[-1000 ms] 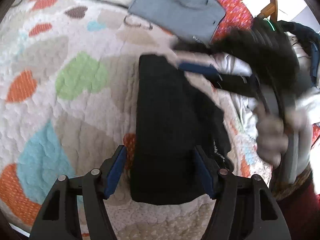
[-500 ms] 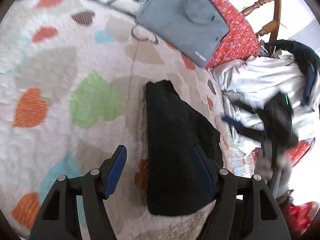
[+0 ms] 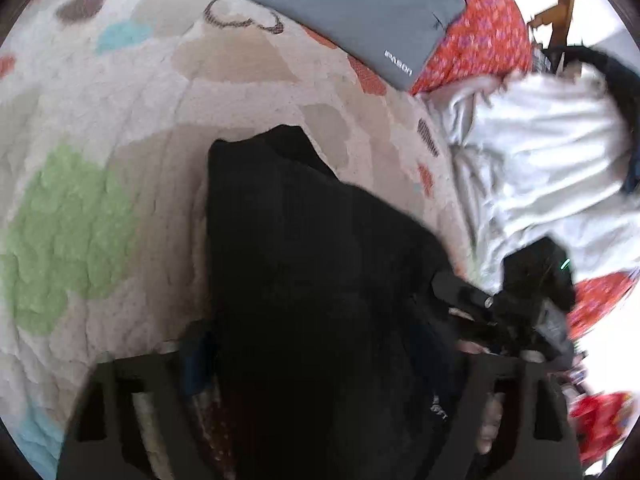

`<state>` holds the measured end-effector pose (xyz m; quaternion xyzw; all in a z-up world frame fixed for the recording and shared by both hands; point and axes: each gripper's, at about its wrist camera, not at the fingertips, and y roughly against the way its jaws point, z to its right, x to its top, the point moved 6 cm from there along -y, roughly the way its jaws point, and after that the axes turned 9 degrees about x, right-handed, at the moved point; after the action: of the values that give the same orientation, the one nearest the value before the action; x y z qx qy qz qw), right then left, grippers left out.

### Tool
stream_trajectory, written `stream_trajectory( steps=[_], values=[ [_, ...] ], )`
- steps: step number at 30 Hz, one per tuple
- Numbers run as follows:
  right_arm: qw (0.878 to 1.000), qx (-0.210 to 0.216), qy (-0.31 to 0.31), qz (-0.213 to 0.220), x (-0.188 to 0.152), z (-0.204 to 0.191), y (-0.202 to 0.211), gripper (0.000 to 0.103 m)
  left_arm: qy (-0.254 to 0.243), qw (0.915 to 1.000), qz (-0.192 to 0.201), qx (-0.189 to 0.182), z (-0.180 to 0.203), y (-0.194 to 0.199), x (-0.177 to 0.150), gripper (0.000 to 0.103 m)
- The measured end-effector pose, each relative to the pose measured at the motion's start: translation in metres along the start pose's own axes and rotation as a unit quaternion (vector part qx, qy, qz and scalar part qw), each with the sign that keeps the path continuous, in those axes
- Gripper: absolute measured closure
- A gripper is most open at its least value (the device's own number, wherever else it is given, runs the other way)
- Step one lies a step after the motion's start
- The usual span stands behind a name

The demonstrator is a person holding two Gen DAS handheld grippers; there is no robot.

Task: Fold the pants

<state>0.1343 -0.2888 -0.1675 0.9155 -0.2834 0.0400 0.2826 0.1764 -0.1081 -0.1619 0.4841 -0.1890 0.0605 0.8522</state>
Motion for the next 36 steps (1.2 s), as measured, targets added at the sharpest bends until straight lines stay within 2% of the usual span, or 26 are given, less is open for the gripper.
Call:
stream_trajectory(
  steps=[1,2,7,12,16,19,21,23,25,27,29,33,36],
  values=[
    [1.000,0.004,0.000,-0.007,0.000,-0.004,-0.005,0.028,-0.016,0.9997,0.000,0.020,0.001,0.002,-0.001,0.052],
    [1.000,0.012,0.000,-0.015,-0.002,-0.009,-0.009,0.034,-0.018,0.9998,0.000,0.010,0.000,0.005,-0.003,0.063],
    [0.998,0.004,0.055,-0.031,-0.014,-0.050,-0.019,0.044,-0.002,0.9999,0.017,-0.002,-0.013,0.033,-0.003,0.066],
    [0.995,0.018,0.093,-0.029,-0.006,-0.097,-0.026,0.046,0.022,0.9980,0.059,-0.005,-0.029,0.070,0.021,0.067],
    [0.994,0.002,0.104,-0.026,0.013,-0.110,-0.046,0.046,0.038,0.9956,0.083,0.022,-0.052,0.084,0.044,0.067],
    [0.993,-0.038,0.108,-0.030,0.022,-0.097,-0.067,0.046,0.054,0.9962,0.052,0.043,-0.076,0.060,0.051,0.063],
    [0.991,-0.081,0.102,-0.041,0.023,-0.080,-0.087,0.041,0.062,0.9947,0.018,0.080,-0.095,0.032,0.049,0.052],
    [0.990,-0.100,0.089,-0.051,0.021,-0.066,-0.100,0.035,0.082,0.9947,0.011,0.061,-0.107,0.023,0.047,0.049],
    [0.991,-0.095,0.085,-0.040,0.022,-0.067,-0.101,0.030,0.096,0.9947,0.011,0.035,-0.110,0.031,0.048,0.049],
    [0.991,-0.092,0.086,-0.047,0.023,-0.070,-0.097,0.030,0.103,0.9942,0.015,0.024,-0.114,0.042,0.048,0.051],
    [0.992,-0.083,0.087,-0.039,0.027,-0.075,-0.084,0.030,0.105,0.9937,0.039,0.013,-0.115,0.066,0.049,0.051],
    [0.993,-0.050,0.104,0.018,0.033,-0.095,-0.035,0.029,0.089,0.9915,0.094,0.017,-0.106,0.109,0.054,0.051],
    [0.993,-0.001,0.114,0.011,0.022,-0.117,-0.025,0.028,0.075,0.9916,0.105,0.008,-0.090,0.114,0.059,0.050]
  ],
)
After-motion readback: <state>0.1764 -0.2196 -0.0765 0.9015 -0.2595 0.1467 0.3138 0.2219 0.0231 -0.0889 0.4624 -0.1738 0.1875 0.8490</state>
